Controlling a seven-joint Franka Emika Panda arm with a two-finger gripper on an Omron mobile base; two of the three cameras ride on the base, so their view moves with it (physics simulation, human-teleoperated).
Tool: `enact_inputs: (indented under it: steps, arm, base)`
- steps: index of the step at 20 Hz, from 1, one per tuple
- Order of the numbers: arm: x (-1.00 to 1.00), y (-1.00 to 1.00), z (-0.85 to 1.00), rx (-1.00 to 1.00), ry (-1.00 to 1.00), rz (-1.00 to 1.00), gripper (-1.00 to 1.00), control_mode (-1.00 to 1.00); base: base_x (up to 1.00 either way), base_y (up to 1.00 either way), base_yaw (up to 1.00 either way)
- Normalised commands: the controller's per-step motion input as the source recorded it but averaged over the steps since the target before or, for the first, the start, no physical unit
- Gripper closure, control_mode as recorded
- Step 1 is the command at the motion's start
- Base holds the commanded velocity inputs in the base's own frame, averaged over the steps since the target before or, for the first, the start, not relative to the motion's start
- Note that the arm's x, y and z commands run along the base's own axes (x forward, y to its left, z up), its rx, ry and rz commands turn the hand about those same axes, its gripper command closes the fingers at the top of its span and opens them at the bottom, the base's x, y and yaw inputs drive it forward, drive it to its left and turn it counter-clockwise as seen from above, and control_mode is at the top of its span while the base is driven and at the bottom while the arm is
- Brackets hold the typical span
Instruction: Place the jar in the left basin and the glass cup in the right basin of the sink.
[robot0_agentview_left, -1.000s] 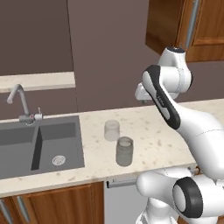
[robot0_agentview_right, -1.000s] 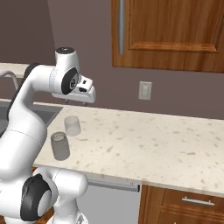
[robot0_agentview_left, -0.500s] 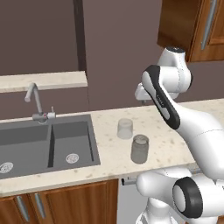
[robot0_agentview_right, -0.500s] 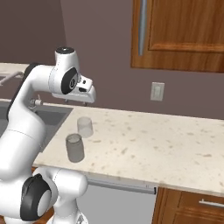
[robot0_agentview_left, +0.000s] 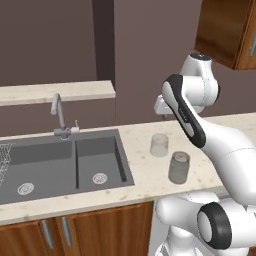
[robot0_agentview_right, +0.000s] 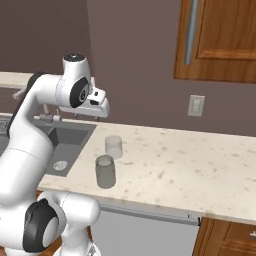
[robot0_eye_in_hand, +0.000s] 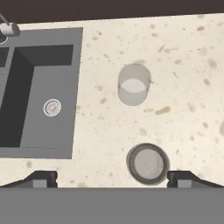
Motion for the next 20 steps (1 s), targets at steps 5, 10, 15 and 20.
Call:
enact_inputs:
  steps: [5, 10, 15, 20]
  arm:
    - [0.0, 0.0, 0.0, 0.0, 0.0, 0.0, -1.0, 1.0]
    - [0.0, 0.0, 0.0, 0.0, 0.0, 0.0, -1.0, 1.0]
    - [0.0, 0.0, 0.0, 0.0, 0.0, 0.0, -1.0, 1.0]
    - [0.0, 0.0, 0.0, 0.0, 0.0, 0.0, -1.0, 1.0]
  base:
    - [-0.07, 0.45, -0.01]
    - [-0.06, 0.46, -0.03]
    - [-0.03, 0.45, -0.04]
    - [0.0, 0.44, -0.06]
